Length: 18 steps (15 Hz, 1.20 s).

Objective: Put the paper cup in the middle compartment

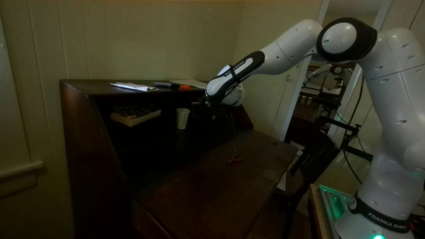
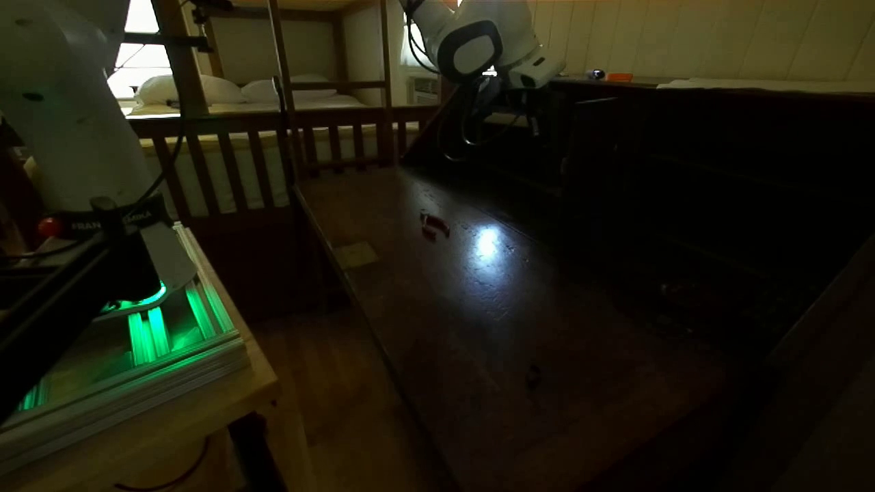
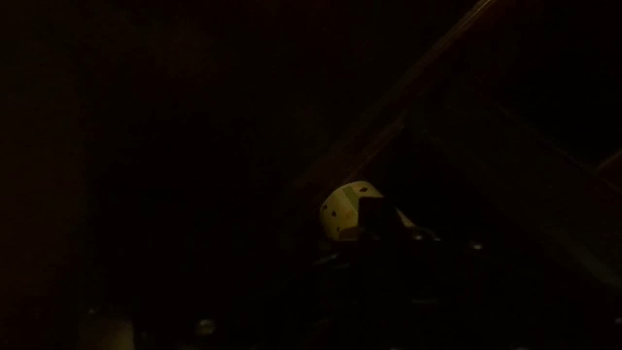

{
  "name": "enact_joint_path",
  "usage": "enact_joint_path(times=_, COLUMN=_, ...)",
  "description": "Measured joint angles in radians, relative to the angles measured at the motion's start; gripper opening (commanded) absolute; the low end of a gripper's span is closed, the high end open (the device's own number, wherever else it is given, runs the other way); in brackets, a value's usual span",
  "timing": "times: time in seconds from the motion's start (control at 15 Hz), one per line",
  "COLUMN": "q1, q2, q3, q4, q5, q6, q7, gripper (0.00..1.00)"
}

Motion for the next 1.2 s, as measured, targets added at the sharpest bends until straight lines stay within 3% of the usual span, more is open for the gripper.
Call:
enact_joint_path(times=0.4, q1=-0.006, q2=0.106, q3=-0.001, q4=0.108, q5=-0.057, q6=0.003, q7=-0.197, gripper=0.0)
enact_joint_path(times=1.2, q1=-0.001, q2=0.306, q3=-0.023, q4=0.315, q5=-0.081, q6=0.157, q7=-0.245, gripper=0.0)
